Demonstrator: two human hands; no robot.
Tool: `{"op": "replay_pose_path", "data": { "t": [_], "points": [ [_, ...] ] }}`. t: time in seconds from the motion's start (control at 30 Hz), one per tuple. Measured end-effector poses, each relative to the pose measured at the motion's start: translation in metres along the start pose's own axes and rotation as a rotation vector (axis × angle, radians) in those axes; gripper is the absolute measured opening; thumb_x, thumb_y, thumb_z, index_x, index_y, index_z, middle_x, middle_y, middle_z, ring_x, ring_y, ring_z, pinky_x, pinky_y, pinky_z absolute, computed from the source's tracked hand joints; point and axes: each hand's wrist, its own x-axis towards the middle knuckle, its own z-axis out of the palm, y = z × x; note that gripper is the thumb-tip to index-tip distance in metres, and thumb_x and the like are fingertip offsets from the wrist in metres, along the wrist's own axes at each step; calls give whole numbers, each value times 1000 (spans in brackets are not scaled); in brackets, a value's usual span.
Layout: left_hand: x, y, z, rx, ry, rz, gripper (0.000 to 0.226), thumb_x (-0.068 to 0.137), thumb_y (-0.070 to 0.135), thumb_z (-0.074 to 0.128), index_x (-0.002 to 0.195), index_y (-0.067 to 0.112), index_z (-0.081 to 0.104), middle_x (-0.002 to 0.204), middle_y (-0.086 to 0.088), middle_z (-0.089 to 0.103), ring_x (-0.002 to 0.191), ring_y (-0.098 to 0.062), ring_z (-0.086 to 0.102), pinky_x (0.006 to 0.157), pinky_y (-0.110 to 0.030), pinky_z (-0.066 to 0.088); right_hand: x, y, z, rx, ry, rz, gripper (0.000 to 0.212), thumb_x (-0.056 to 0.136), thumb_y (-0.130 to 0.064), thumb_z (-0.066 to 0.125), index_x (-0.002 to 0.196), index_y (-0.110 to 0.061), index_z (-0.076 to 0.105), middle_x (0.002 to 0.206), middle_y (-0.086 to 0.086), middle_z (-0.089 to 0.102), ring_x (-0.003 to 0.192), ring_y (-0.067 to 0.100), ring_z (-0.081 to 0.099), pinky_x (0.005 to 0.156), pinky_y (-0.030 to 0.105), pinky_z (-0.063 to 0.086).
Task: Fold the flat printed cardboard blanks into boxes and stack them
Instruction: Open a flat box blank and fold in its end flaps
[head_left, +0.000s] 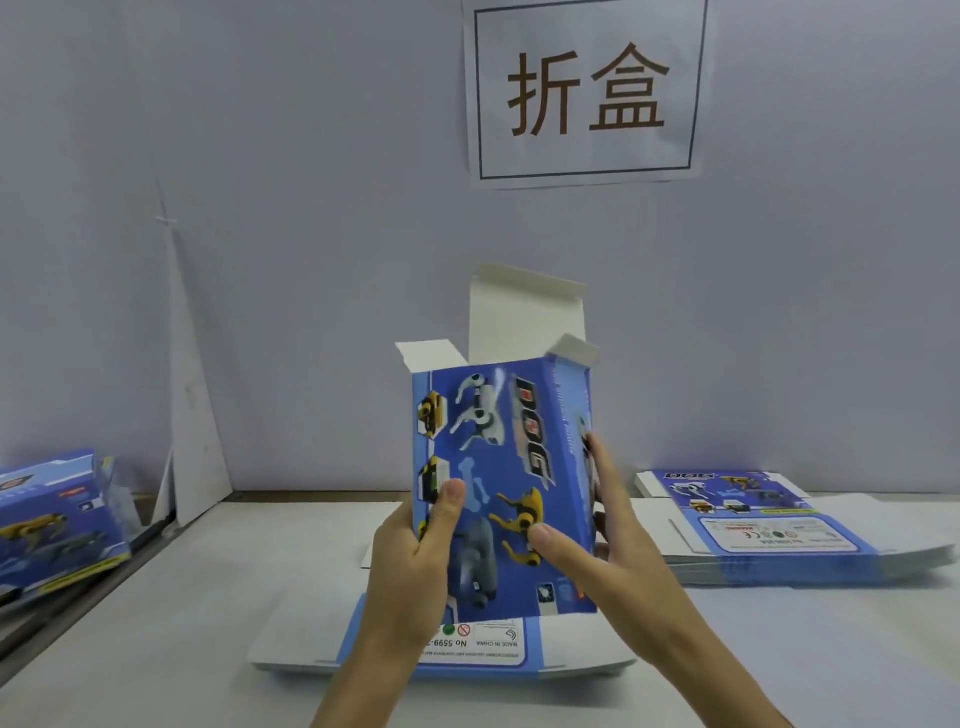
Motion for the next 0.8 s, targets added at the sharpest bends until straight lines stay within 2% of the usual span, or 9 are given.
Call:
{"op": "replay_pose_path", "data": {
  "t": [0.07, 0.17, 0.27, 0.33, 0.4, 0.5, 0.6, 0.7, 0.8],
  "points": [
    [-1, 3, 0, -1, -76, 13, 45, 77, 53, 58, 108, 21, 64, 90, -5, 73, 83, -26, 70, 72, -44, 57, 2, 1, -2, 86, -5, 24, 84, 71, -48, 75, 137, -58, 23, 120, -28, 59, 109, 4, 63, 74, 29, 59],
    [4, 2, -4, -27, -189, -32, 60, 78, 49, 59, 136, 39, 43, 123, 9, 63, 111, -13, 63, 87, -41, 56, 2, 3, -7, 224, 12, 81, 49, 80, -35, 73, 123, -29, 50, 105, -7, 72, 90, 16, 72, 61, 23, 57],
    [4, 1, -4, 51, -197, -89, 75, 71, 59, 56, 141, 46, 29, 132, 15, 54, 114, -8, 59, 93, -37, 54, 0, 6, -3, 219, 55, 90, 46, 75, -32, 64, 118, -16, 55, 96, -4, 74, 83, 19, 73, 57, 23, 56],
    [3, -3, -3, 38, -184, -78, 71, 75, 53, 56, 141, 32, 39, 123, 8, 63, 108, -13, 63, 92, -41, 53, 1, 5, 1, 189, 44, 55, 59, 77, -32, 66, 132, -22, 48, 107, -5, 71, 94, 19, 71, 63, 27, 59],
    [3, -6, -2, -20, -99, -43, 49, 81, 44, 53, 120, 15, 59, 98, -3, 72, 89, -23, 67, 81, -44, 56, 1, 2, 1, 155, 6, 52, 78, 78, -36, 76, 142, -40, 33, 129, -11, 58, 111, 15, 63, 72, 30, 59],
    [6, -4, -6, -11, -74, -40, 41, 82, 41, 52, 100, 6, 65, 80, -7, 73, 70, -21, 69, 57, -29, 55, -1, 1, -3, 126, -69, 104, 90, 67, -41, 72, 141, -54, 21, 135, -20, 46, 113, 6, 59, 68, 25, 58],
    [14, -2, -28, -61, -229, -114, 38, 78, 40, 72, 111, 21, 63, 101, -1, 74, 88, -17, 71, 64, -22, 56, -2, 1, -4, 178, -86, 88, 87, 68, -36, 75, 136, -59, 26, 125, -23, 56, 111, 7, 62, 68, 28, 58],
    [20, 6, -64, -22, -554, -273, 65, 68, 43, 77, 125, 51, 48, 120, 11, 66, 108, -21, 66, 78, -30, 57, 0, 1, 1, 270, -80, 51, 75, 74, -30, 78, 130, -58, 36, 119, -24, 61, 109, 9, 64, 65, 30, 59],
    [19, 13, -89, -7, -526, -283, 59, 68, 46, 74, 123, 52, 52, 122, 9, 65, 111, -21, 64, 83, -32, 56, 1, -5, 11, 212, -135, 76, 77, 63, -52, 79, 124, -67, 34, 116, -29, 60, 107, 6, 64, 65, 28, 58]
  ]
}}
